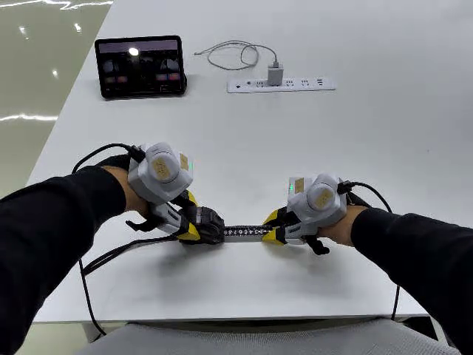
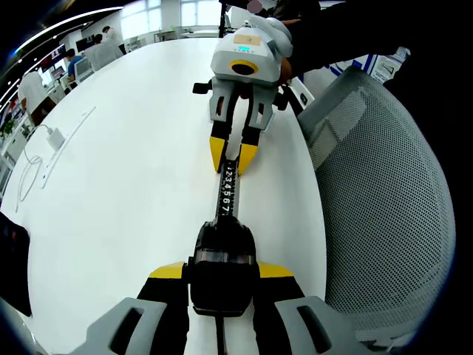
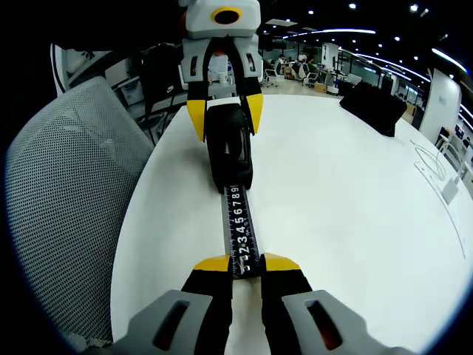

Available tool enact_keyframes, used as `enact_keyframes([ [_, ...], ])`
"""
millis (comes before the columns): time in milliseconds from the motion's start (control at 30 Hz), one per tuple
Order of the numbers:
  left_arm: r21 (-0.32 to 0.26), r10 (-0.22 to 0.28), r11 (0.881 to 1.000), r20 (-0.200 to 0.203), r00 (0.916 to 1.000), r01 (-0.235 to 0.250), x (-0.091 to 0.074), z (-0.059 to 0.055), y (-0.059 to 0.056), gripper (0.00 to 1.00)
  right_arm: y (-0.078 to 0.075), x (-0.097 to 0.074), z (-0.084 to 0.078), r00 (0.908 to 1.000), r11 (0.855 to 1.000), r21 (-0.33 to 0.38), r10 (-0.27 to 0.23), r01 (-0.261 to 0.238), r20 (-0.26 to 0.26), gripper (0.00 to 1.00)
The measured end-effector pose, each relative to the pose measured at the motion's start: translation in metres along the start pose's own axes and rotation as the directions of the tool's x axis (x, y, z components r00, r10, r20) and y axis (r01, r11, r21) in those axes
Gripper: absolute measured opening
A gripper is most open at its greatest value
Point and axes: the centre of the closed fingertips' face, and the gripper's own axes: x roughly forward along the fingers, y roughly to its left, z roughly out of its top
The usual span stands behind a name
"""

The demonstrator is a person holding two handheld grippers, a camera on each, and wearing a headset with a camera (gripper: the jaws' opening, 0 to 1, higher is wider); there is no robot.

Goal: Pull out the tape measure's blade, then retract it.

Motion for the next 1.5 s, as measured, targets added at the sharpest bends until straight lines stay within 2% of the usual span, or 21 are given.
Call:
enact_keyframes([
  [500, -0.001, 0.003, 1.0, 0.003, 1.0, -0.003, 0.0, 0.0, 0.001, 0.29, -0.003, -0.01, -0.01, 0.9999, 1.0, 0.014, -0.012, 0.012, 0.0, 0.09],
  [1500, -0.003, 0.012, 1.0, 0.006, 0.9999, -0.012, 0.002, -0.001, 0.003, 0.29, -0.002, -0.019, -0.018, 0.9998, 1.0, 0.017, -0.019, 0.019, -0.006, 0.08],
])
